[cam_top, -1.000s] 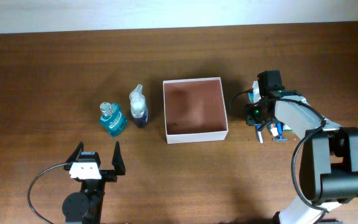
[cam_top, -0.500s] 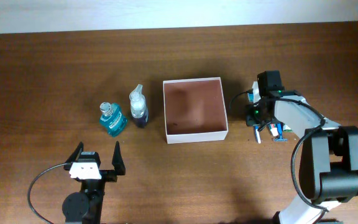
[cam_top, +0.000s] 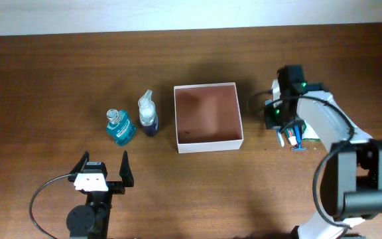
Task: Pack container
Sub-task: 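Carry the toothbrush left into the box and release it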
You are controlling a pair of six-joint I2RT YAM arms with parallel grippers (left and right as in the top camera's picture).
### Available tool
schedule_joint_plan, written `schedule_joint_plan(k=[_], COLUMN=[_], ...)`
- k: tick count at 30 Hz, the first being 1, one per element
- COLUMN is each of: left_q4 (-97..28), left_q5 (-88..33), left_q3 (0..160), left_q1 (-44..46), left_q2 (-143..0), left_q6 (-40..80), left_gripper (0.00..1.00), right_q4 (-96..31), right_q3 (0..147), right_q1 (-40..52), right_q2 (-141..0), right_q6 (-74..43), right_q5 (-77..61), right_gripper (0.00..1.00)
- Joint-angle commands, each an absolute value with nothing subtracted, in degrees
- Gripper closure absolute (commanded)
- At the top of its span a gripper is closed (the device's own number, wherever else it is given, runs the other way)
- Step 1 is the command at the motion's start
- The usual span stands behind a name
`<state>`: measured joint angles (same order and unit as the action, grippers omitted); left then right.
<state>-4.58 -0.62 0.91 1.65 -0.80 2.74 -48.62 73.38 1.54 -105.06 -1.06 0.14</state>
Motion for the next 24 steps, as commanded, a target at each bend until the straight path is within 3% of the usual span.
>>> schedule_joint_plan(k=[1, 15, 24], left_q4=[-4.6, -4.6, -4.6], left_q5=[-1.0, -1.0, -1.0], left_q3=[0.5, 0.5, 0.5], left_q1=[1.9, 1.9, 1.9], left_q2=[-0.4, -0.4, -0.4], left_q6=[2.1, 2.1, 2.1], left_gripper=[0.01, 0.01, 0.01], right_q4=[-51.6, -58.9, -57.5], right_q3=[79.5, 89.8, 89.1], right_q1=[2.7, 11.7, 19.4], right_q2=[-100.9, -92.8, -92.9], right_q6=[-1.1, -5.5, -18.2], right_q5=[0.7, 0.4, 0.5], right_gripper=[0.96, 0.96, 0.96])
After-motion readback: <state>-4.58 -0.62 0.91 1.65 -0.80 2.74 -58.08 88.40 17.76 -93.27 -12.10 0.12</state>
